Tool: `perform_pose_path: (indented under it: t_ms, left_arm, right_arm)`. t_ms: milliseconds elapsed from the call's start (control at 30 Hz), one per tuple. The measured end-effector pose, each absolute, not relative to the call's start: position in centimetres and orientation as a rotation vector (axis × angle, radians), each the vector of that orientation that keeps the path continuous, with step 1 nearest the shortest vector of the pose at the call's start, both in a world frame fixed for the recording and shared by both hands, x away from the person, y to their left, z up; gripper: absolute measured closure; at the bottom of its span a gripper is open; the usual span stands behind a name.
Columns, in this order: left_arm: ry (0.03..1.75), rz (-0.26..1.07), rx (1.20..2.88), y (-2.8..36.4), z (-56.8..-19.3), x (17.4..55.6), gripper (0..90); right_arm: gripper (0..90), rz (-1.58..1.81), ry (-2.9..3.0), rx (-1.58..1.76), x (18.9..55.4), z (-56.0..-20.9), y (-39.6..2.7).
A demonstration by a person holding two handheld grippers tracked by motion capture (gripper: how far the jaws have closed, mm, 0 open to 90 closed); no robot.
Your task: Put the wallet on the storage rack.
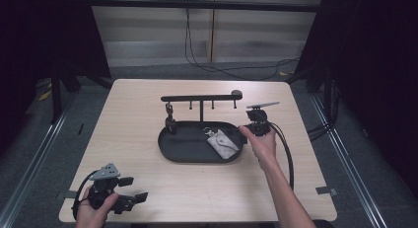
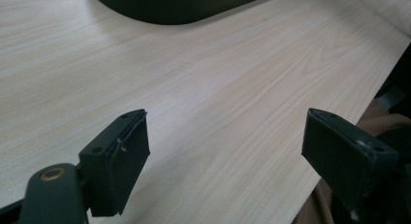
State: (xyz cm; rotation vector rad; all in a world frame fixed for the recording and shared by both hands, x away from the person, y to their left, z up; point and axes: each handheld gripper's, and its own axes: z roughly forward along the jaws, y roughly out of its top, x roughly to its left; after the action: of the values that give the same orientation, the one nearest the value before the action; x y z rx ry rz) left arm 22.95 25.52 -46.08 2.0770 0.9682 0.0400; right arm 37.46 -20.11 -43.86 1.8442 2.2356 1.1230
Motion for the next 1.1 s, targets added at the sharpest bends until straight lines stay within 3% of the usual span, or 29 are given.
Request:
perform_pose_path:
  t_ms: [1100]
  left_arm:
    - [1.017, 0.066, 1.998, 26.0, -46.0, 23.1, 18.1]
  right_arm:
    - [21.7, 1.147, 2.170, 1.600, 26.7, -44.4, -25.0]
